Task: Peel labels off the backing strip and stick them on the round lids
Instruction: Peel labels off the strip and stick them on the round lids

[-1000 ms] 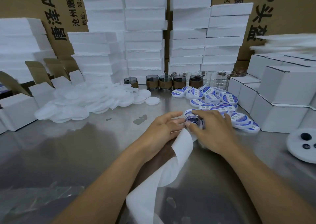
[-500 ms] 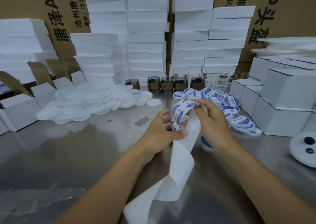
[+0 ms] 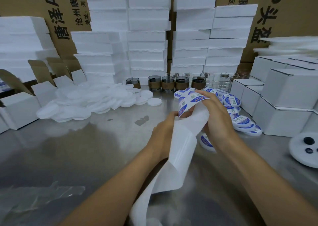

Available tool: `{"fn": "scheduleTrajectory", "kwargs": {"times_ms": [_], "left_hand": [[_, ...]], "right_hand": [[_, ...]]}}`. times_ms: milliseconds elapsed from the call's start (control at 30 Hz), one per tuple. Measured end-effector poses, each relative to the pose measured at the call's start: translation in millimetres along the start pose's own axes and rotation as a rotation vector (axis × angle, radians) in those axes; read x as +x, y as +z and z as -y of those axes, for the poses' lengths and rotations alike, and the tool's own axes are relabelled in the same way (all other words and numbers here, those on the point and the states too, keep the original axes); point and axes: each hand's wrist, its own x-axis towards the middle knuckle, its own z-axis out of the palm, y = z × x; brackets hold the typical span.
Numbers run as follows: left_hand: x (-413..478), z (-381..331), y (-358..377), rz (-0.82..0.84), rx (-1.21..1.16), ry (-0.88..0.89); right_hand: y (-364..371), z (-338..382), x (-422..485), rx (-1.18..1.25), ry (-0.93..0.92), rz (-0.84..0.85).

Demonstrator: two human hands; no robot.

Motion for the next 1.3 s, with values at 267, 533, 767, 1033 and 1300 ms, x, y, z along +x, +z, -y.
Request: {"fn": "scheduleTrajectory", "kwargs": {"times_ms": [267, 533, 767, 1033, 1300], "left_hand": [[-15, 9, -18, -0.101, -0.179, 0.083], [24, 32, -41, -0.281, 0.095, 0.090], [51, 43, -57, -0.309, 0.356, 0.253], [44, 45, -66, -0.317, 0.505, 0.148], [31, 60, -88, -0.361, 0.364, 0.119]], "right_hand": [[-3, 4, -2, 0.062, -0.037, 0.108], [-15, 14, -7, -0.031, 0.231, 0.322], [-20, -1, -5, -0.316, 0.496, 0.405], [-17, -13, -4, -0.705, 0.288, 0.452], [-18, -34, -4, -0.938, -0.190, 0.324]]}}
